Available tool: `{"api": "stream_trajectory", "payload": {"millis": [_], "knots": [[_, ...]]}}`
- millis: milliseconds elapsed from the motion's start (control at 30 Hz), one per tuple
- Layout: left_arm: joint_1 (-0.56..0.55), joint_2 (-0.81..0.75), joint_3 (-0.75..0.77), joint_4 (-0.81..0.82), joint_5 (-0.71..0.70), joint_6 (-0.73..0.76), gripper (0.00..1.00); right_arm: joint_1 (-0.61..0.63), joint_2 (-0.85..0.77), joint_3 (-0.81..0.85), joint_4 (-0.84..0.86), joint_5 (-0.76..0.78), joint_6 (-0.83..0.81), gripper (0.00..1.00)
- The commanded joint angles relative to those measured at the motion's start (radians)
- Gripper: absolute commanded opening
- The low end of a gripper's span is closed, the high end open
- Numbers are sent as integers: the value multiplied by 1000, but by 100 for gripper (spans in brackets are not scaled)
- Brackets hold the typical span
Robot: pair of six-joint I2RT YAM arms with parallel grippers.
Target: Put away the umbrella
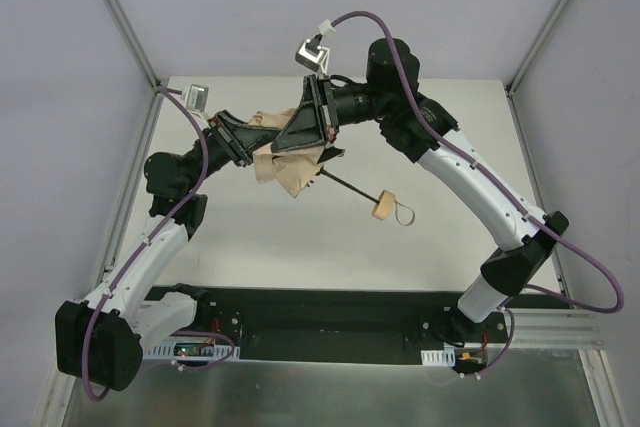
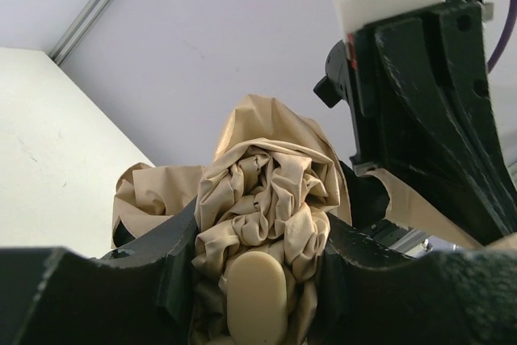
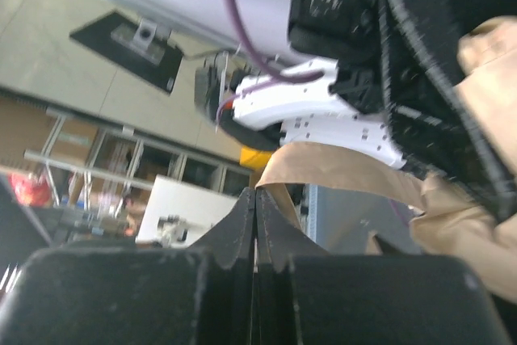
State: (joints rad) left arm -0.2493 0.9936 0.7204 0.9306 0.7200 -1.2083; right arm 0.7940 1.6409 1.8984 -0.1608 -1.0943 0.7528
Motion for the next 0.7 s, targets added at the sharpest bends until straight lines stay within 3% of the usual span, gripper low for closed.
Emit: {"api": "stream_trajectory", "payload": {"millis": [0, 167, 267, 667], "knots": [[-8, -33, 1, 62, -33, 10, 0, -33, -49, -5, 148, 195, 109, 0], [-11, -47, -18, 108, -17, -22, 0, -113, -24, -61, 366, 292, 344, 0], [-11, -67, -38, 152, -24, -42, 0, -163, -32, -123, 440, 323, 405, 0], [-10, -84, -39, 272, -86, -60, 0, -239, -67, -318, 489, 364, 402, 5]]}}
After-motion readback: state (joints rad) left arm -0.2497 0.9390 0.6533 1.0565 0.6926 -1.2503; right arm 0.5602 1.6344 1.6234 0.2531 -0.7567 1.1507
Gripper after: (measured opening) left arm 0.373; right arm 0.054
